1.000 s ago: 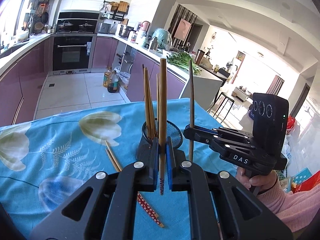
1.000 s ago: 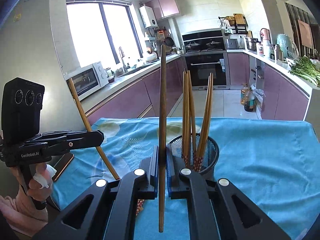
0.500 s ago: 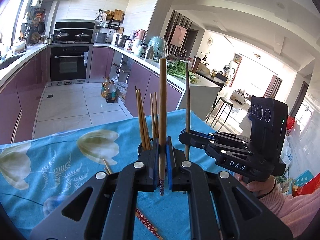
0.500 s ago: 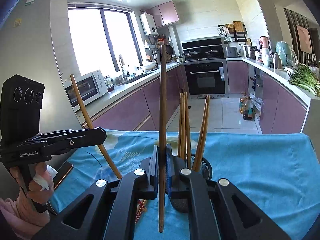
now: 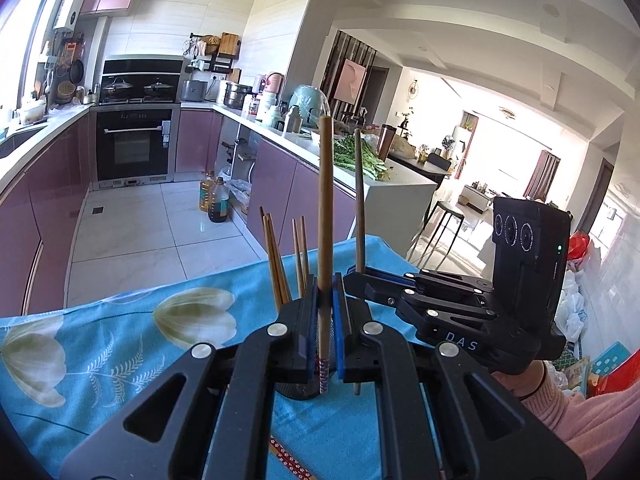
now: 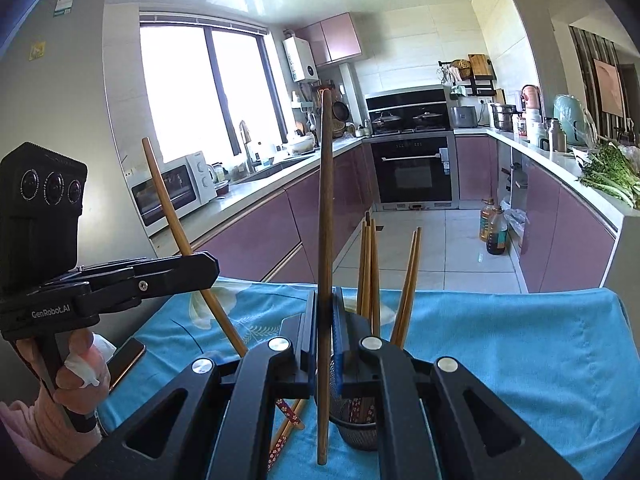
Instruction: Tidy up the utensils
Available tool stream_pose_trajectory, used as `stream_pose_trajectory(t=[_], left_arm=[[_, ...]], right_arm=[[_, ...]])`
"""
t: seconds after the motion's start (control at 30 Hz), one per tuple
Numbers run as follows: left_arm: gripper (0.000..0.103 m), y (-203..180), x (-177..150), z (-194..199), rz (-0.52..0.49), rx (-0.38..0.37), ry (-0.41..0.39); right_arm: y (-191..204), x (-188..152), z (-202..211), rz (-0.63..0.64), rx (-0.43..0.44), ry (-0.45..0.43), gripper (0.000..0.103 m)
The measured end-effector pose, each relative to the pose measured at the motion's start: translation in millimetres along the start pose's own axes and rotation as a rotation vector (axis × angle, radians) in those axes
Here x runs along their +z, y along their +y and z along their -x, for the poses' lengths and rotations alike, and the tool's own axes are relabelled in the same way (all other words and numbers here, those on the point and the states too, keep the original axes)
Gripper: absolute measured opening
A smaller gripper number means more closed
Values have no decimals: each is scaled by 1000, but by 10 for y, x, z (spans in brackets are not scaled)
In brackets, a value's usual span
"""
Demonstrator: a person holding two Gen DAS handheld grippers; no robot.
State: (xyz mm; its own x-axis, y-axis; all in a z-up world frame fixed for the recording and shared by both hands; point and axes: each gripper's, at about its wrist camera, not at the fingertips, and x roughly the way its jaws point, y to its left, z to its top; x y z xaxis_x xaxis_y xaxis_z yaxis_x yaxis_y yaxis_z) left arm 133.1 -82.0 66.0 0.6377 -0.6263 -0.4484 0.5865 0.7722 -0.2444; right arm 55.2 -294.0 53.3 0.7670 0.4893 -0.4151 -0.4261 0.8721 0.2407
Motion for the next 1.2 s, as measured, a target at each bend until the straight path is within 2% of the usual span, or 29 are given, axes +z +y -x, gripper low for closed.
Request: stream_pose_trajectory(t=[0.47,1.2], left_arm=[[7,-60,126,-111,-24,14,-16],[7,-169,48,-268,-45,65,57]], right_arm=[[-92,157,-52,-17,-22,-36,6],[-139,151,-314,-51,-62,-23,6]])
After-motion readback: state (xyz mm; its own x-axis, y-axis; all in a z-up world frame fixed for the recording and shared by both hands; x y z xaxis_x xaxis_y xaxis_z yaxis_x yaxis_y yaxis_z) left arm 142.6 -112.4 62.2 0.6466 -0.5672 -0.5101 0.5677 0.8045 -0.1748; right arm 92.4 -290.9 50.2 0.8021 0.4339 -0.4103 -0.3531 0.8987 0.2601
